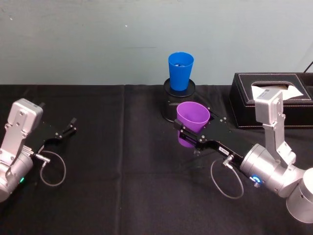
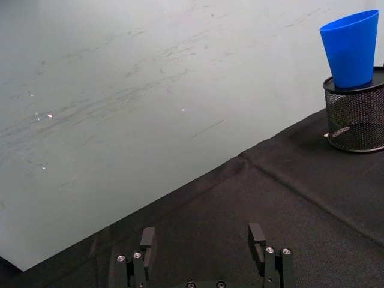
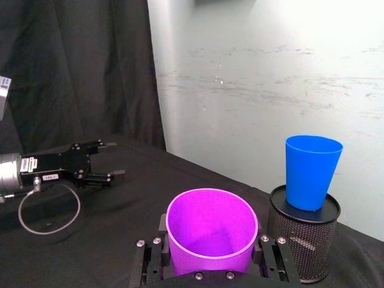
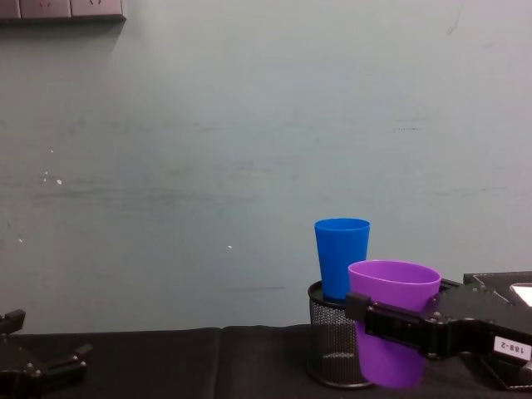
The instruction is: Pick up one cup with a gripper and tap it against the other cup.
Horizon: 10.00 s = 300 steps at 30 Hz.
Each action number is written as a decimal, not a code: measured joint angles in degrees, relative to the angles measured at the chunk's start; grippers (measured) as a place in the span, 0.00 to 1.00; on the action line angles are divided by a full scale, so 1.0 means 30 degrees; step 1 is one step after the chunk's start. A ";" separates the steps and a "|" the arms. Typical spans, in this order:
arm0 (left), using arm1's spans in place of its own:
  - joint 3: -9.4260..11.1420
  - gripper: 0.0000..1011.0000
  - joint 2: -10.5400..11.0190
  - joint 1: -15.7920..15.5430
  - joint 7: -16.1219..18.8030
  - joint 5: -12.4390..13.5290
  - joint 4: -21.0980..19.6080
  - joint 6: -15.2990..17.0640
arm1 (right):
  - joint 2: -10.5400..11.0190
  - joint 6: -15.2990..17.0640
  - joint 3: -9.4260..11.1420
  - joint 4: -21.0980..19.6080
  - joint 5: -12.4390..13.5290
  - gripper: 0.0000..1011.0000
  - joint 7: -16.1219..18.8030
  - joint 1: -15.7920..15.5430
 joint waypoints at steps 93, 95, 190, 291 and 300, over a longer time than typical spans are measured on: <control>0.0000 0.99 0.0000 0.0000 0.0000 -0.0001 0.0000 -0.0001 | -0.0001 0.0002 0.0000 -0.0001 0.0001 0.72 0.0000 -0.0001; 0.0000 0.99 0.0000 0.0000 0.0000 -0.0001 0.0000 0.0000 | 0.0000 0.0002 0.0000 -0.0002 0.0001 0.72 -0.0001 0.0000; -0.0001 0.99 0.0000 0.0000 0.0000 -0.0001 0.0000 -0.0001 | 0.0000 0.0002 0.0000 -0.0001 0.0001 0.72 0.0000 -0.0001; 0.0000 0.99 0.0000 0.0000 0.0000 0.0000 -0.0001 0.0000 | -0.3714 0.3773 -0.0125 0.6747 -0.1991 0.72 -0.2726 0.6555; 0.0000 0.99 0.0000 0.0000 0.0000 -0.0001 0.0000 -0.0001 | -0.3704 0.3774 -0.0136 0.6735 -0.1983 0.72 -0.2727 0.6553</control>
